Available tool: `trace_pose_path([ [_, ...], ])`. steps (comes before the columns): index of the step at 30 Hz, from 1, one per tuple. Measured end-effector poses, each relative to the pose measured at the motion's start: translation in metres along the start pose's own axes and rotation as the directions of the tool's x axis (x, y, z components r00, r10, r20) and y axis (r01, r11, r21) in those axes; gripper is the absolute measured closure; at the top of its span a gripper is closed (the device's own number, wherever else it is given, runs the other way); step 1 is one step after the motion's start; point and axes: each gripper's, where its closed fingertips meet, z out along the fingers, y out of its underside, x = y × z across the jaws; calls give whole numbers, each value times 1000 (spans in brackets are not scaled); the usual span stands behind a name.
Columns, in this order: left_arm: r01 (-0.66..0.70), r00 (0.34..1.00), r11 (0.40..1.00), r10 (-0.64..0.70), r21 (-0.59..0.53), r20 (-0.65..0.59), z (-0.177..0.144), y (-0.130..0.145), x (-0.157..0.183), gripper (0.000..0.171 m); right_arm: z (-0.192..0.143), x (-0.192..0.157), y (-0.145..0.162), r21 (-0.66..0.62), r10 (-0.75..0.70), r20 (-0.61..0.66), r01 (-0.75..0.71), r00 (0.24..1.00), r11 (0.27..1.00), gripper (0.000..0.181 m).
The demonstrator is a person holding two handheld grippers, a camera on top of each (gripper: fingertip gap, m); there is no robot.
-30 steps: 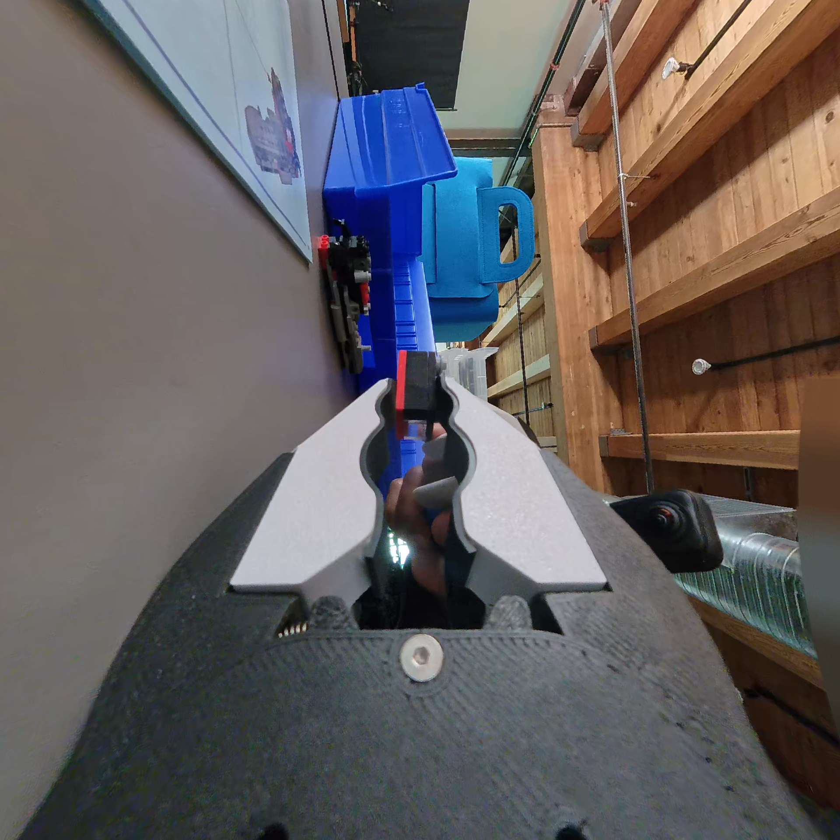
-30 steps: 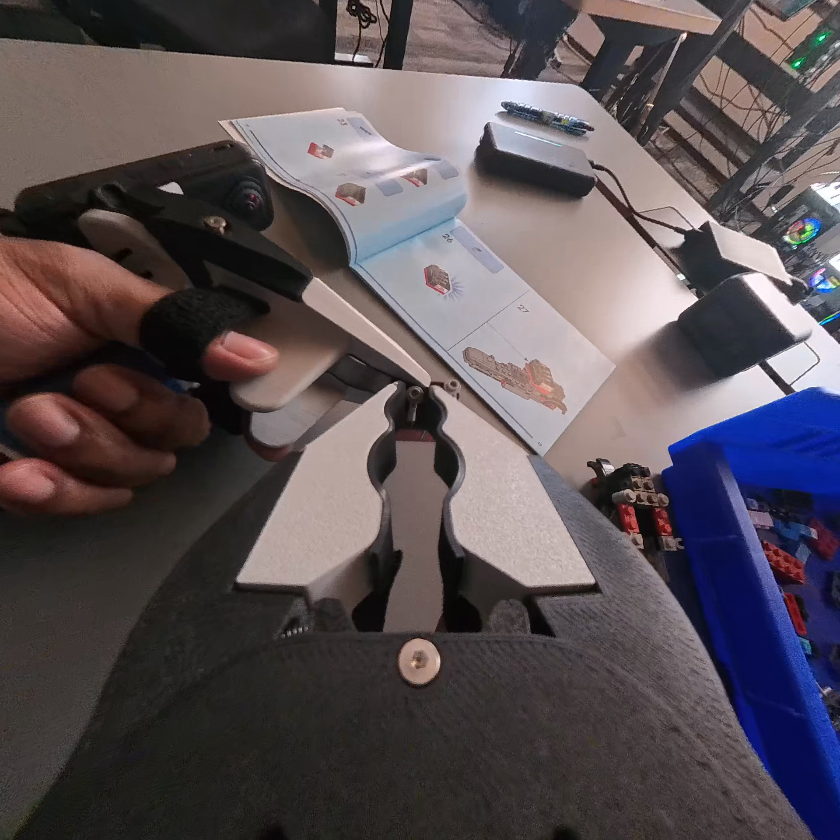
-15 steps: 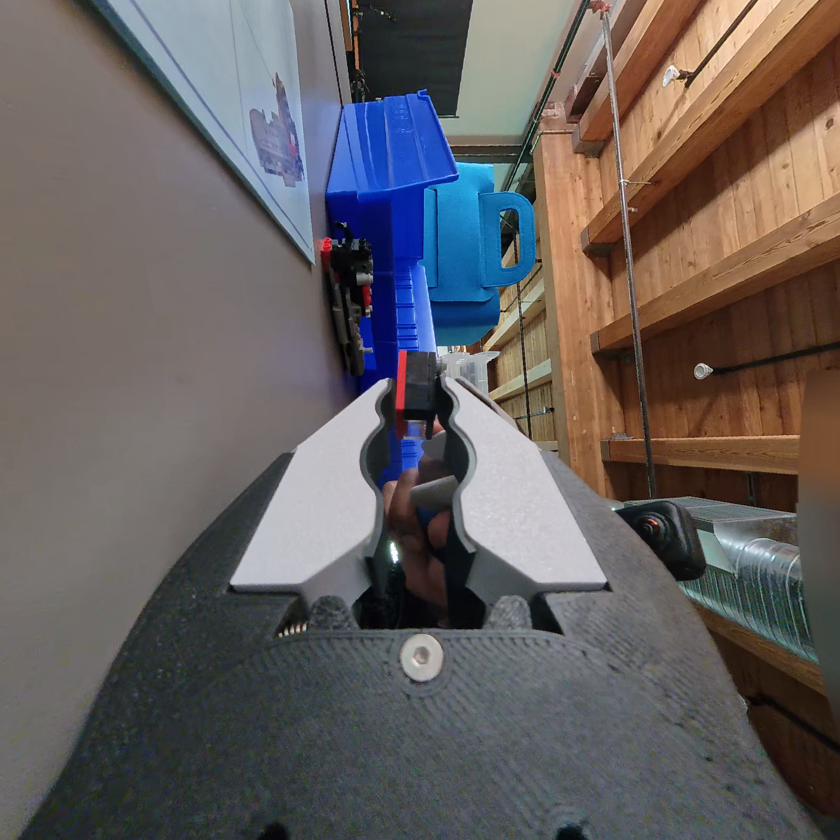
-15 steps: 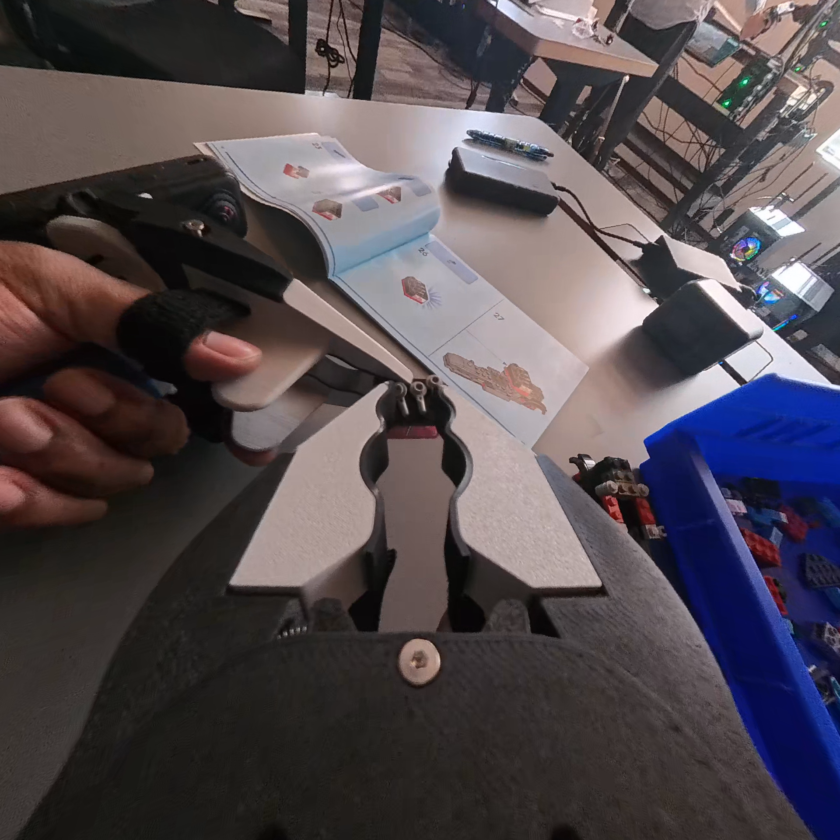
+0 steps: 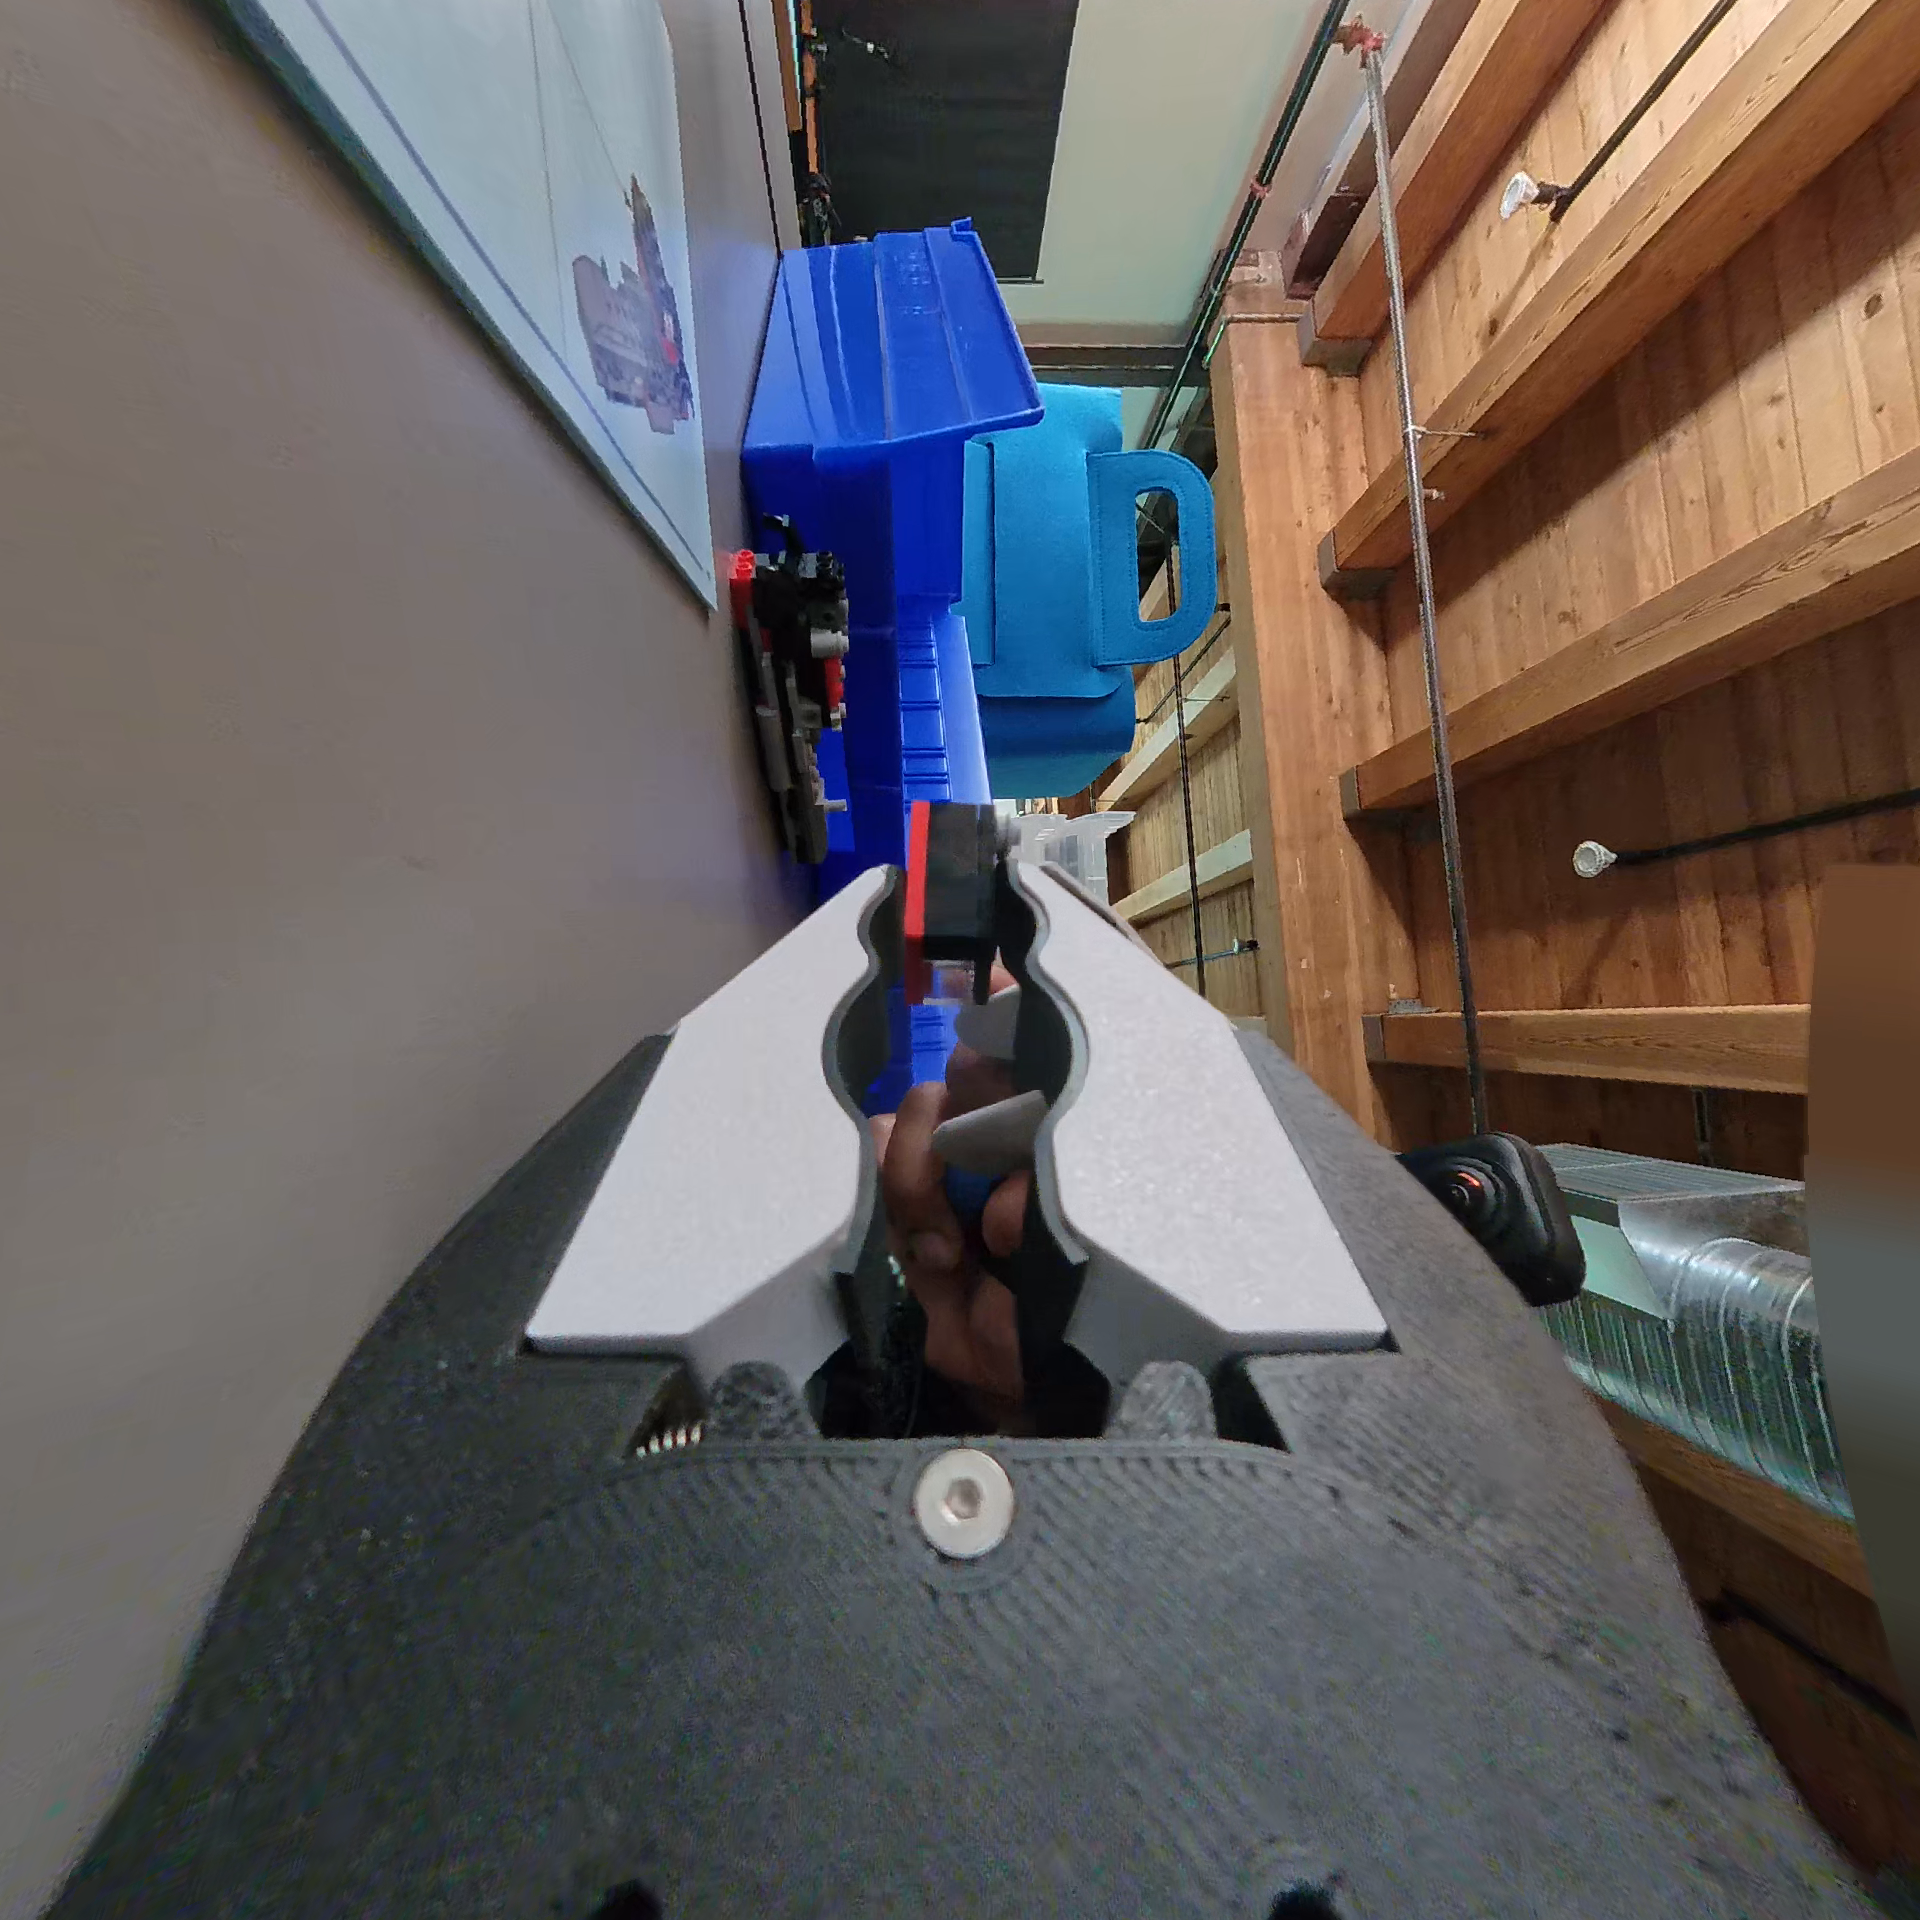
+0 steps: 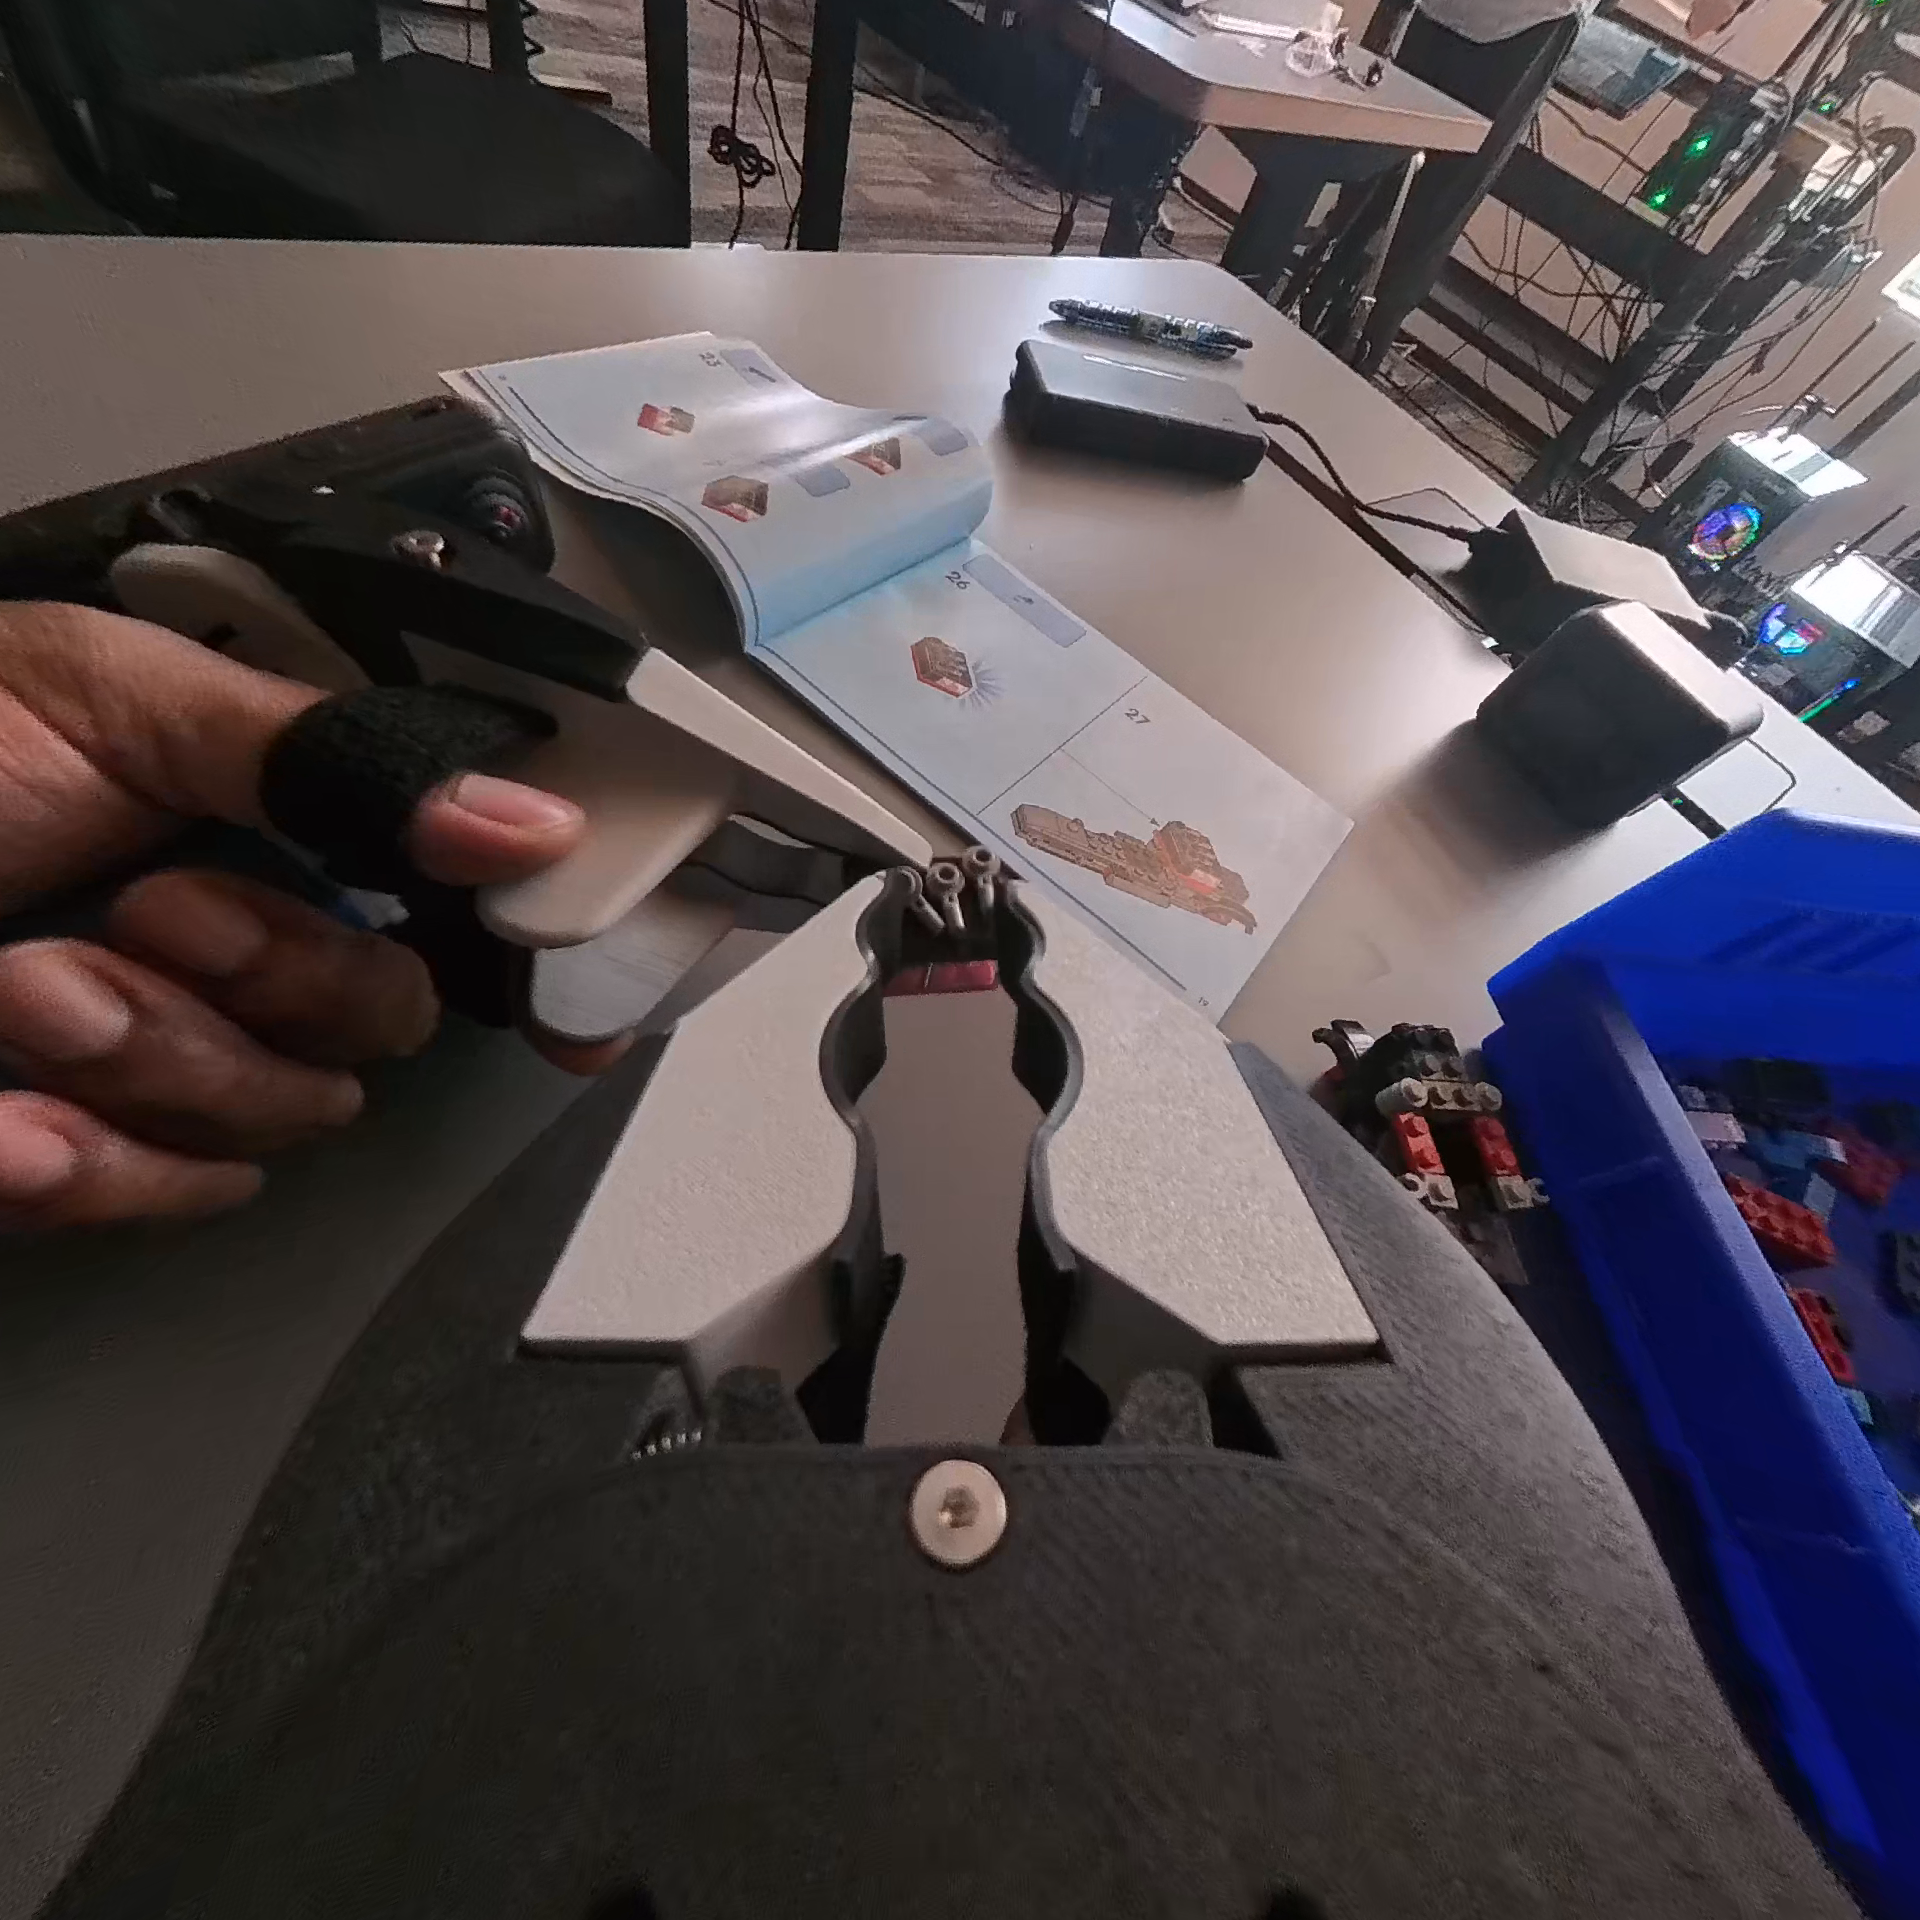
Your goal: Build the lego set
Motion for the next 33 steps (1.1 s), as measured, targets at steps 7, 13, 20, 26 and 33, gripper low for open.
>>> trace_pose_path([
  [7,27,999,999,-27,31,-26,-2,-3,3,154,-8,8,3,12,220,-2,-220,976,976,154],
  [13,37,995,998,-32,58,-91,-2,-4,15,154,-9,8,4,30,642,109,-648,759,761,135],
  [20,-11,992,998,19,66,-127,-3,-3,28,154,-9,2,-9,37,854,322,-907,409,420,129],
  [26,-37,990,997,45,64,-135,-2,-1,32,154,-6,-2,-11,31,860,342,-919,379,393,130],
  [33,-68,988,996,76,62,-138,-2,1,35,154,-3,-1,-8,29,867,339,-926,364,377,134],
])
